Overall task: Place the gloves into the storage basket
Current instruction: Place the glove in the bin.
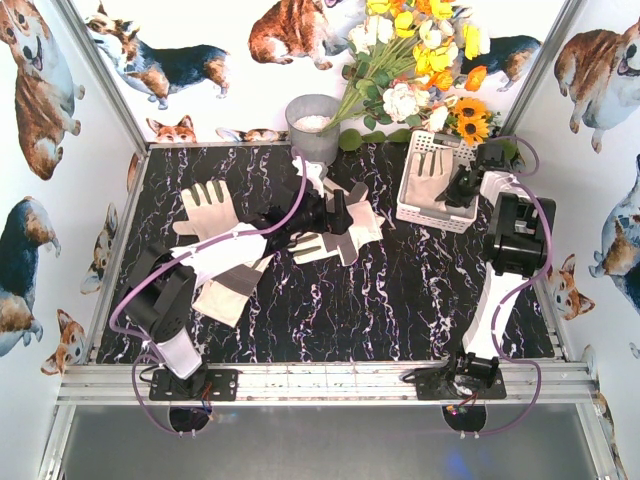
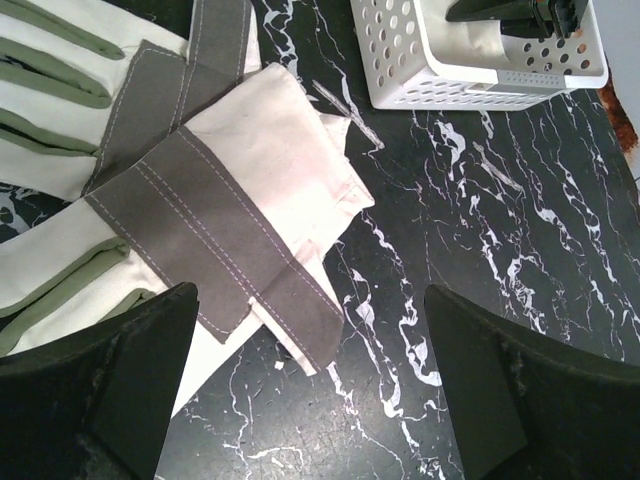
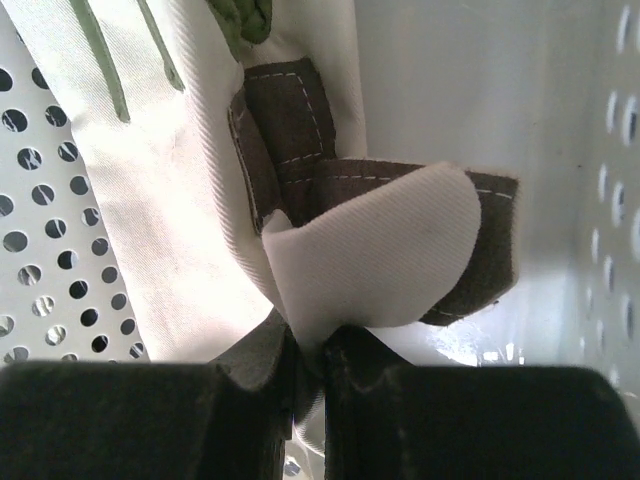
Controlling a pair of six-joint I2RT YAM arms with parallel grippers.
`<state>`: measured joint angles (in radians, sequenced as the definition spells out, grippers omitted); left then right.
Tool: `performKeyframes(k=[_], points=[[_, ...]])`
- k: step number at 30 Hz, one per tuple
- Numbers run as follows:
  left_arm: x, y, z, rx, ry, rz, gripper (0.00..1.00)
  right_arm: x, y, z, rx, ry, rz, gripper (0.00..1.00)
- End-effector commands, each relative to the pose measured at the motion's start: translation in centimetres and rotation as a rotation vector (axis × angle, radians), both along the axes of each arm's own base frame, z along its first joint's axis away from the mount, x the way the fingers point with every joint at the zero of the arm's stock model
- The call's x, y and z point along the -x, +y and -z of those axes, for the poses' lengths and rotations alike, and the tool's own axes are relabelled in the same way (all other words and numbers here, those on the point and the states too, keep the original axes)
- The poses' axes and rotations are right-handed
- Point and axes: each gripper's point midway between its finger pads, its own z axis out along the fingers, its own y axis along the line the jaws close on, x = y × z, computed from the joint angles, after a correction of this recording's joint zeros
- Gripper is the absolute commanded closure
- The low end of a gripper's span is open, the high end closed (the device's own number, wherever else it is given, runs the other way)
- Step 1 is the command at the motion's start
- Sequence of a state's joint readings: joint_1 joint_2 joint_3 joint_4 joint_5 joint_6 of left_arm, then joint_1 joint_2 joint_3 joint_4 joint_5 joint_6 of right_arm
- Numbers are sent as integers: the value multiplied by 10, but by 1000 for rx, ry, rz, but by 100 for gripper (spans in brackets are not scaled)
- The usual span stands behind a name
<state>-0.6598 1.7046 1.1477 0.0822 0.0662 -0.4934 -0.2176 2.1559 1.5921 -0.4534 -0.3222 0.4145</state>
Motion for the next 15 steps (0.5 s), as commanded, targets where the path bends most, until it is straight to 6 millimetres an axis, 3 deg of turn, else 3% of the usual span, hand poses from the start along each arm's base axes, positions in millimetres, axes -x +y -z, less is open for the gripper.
performKeyframes(k=[1,3,6,7,11,15], points=[[2,8,-9,9,-12,-27,11,-14,10,-13,-18,-29,-18,100],[4,10,-7,3,-8,-31,11,-14,10,-15,-19,-29,-17,99],[6,14,1,-13,7,-42,11,-14,12,-24,-28,-41,-27,82],[7,16,-10,-1,-11,-46,11,-13,12,-28,-23,-44,-29,75],[8,23,-13,-9,-16,-73,11,-7,4,-49,38,-55,-22,50],[11,28,-19,-10,-26,-88,11,-1,-2,-71,90,-89,-17,40]])
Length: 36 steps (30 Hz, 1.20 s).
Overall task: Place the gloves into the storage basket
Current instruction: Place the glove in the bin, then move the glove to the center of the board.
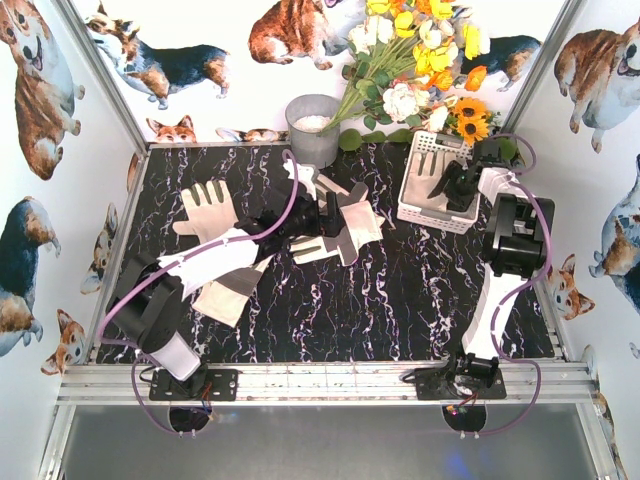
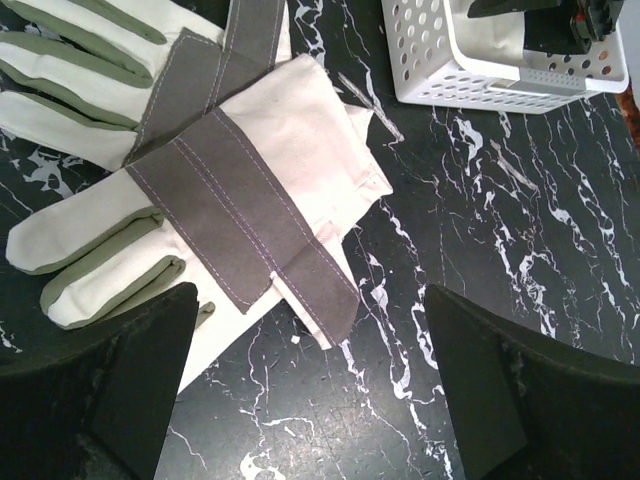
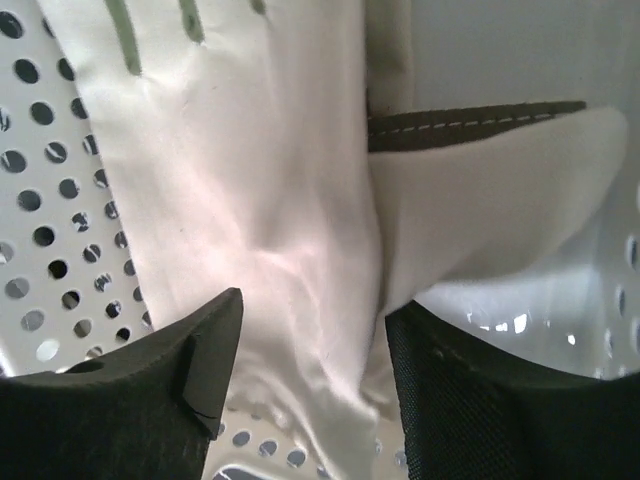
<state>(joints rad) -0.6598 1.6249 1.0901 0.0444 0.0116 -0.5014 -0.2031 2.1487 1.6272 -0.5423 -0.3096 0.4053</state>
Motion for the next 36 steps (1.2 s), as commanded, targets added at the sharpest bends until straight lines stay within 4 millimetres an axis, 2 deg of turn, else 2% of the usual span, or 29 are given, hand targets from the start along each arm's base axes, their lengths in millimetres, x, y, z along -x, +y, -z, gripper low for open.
performKeyframes(k=[1,6,12,17,19,27,30,33,34,36], points=[[1,10,-18,13,-31,-40,11,-6,-9,-71,94,-145,-4,37],[7,25,-26,1,-48,-76,10,5,-20,-105,174,-204,29,29],[19,43,-31,-8,-52,-123,10,24,-31,-135,262,-252,64,28],[26,57,-42,3,-48,-180,10,36,-18,-155,212,-311,46,29],[30,68,-42,-10,-24,-224,10,44,-8,-153,170,-303,26,29],[77,144,-9,-73,118,-474,7,99,27,-148,119,-367,-44,29],[94,171,5,-86,175,-551,6,122,44,-163,131,-423,-94,29],[104,197,14,-122,214,-604,11,144,62,-175,134,-460,-147,29],[111,207,29,-156,248,-613,12,152,69,-176,127,-464,-160,29],[115,221,45,-188,295,-619,14,169,81,-180,102,-482,-182,30]])
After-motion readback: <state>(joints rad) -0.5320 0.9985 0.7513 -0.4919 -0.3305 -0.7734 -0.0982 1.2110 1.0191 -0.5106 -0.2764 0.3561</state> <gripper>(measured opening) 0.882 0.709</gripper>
